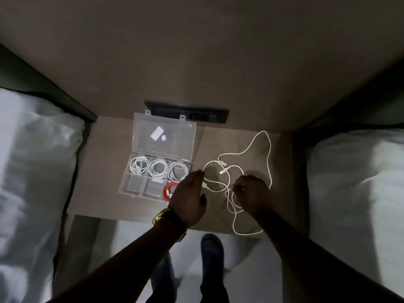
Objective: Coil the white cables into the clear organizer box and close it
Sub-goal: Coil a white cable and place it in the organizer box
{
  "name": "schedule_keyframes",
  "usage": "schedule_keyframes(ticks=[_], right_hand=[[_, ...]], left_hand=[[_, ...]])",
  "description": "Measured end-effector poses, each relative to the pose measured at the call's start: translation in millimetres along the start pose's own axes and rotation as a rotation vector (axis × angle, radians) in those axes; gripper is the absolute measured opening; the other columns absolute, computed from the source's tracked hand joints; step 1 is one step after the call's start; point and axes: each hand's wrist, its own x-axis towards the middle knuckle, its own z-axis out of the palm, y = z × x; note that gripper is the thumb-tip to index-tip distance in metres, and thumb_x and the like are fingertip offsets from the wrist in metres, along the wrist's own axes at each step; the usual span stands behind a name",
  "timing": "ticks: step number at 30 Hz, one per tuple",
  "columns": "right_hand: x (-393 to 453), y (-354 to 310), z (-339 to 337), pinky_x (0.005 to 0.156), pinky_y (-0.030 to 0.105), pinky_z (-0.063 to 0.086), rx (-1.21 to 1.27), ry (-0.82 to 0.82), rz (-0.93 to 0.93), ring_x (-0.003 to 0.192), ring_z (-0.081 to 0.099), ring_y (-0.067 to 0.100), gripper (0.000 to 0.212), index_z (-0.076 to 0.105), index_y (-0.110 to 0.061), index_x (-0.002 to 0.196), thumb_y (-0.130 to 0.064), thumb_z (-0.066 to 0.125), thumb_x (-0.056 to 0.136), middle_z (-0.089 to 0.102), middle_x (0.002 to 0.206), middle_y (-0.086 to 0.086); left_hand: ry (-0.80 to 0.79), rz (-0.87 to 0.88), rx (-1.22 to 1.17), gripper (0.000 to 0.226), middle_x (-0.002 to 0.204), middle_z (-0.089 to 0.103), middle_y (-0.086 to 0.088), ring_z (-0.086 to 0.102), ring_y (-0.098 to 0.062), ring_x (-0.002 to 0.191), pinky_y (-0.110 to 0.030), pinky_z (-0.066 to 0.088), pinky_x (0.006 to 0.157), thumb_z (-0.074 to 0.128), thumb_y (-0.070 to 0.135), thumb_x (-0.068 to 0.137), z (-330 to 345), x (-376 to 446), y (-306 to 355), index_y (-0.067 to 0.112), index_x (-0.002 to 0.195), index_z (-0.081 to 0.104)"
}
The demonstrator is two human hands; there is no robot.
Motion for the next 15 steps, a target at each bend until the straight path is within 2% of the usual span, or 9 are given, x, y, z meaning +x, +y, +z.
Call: schedule_keyframes(ticks=[2,4,7,10,13,15], right_hand=[[8,-5,21,0.093,0.039,0.044,-0.070,-0.073,0.038,0.104,0.061,0.032,0.027,0.067,-0.011,0.097,-0.036,0.059,0.092,0.066,0.106,0.011],[13,-11,39,0.092,0.042,0.047,-0.060,-0.079,0.066,0.109,0.057,0.036,0.027,0.061,-0.011,0.103,-0.034,0.060,0.089,0.062,0.114,0.012],[17,-11,63,0.093,0.044,0.048,-0.141,-0.026,-0.094,0.114,0.054,0.035,0.027,0.060,-0.015,0.113,-0.022,0.055,0.087,0.061,0.121,0.008],[19,-13,76,0.086,0.045,0.052,-0.201,-0.077,-0.193,0.114,0.054,0.036,0.037,0.063,-0.023,0.120,-0.012,0.053,0.086,0.062,0.119,0.006],[23,-11,75,0.083,0.049,0.052,-0.203,-0.066,-0.239,0.113,0.055,0.038,0.033,0.066,-0.020,0.117,-0.009,0.051,0.090,0.062,0.114,0.011],[24,-11,61,0.086,0.048,0.048,-0.192,-0.014,-0.359,0.110,0.054,0.037,0.030,0.066,-0.023,0.114,-0.013,0.051,0.090,0.061,0.110,0.008]], left_hand=[[-0.031,-0.033,-0.049,0.065,0.136,0.058,-0.020,0.055,-0.036,0.125,-0.033,0.035,0.105,0.068,0.003,0.074,13,4,-5,0.001,0.136,0.050],[-0.058,-0.054,-0.058,0.060,0.133,0.060,-0.019,0.055,-0.035,0.124,-0.031,0.036,0.103,0.065,0.002,0.076,21,5,-10,0.002,0.134,0.051],[-0.034,-0.070,-0.062,0.052,0.127,0.064,-0.016,0.059,-0.034,0.118,-0.030,0.038,0.099,0.064,0.003,0.078,33,6,-16,0.006,0.129,0.057],[-0.030,-0.106,-0.065,0.047,0.128,0.064,-0.013,0.057,-0.031,0.119,-0.033,0.042,0.100,0.061,0.006,0.082,43,8,-24,0.010,0.128,0.058],[-0.014,-0.069,-0.084,0.047,0.124,0.065,-0.012,0.058,-0.030,0.115,-0.032,0.043,0.098,0.061,0.002,0.078,49,10,-27,0.011,0.124,0.059],[-0.036,-0.017,-0.056,0.047,0.124,0.064,-0.015,0.056,-0.032,0.117,-0.036,0.043,0.100,0.061,0.003,0.078,51,15,-27,0.009,0.125,0.059]])
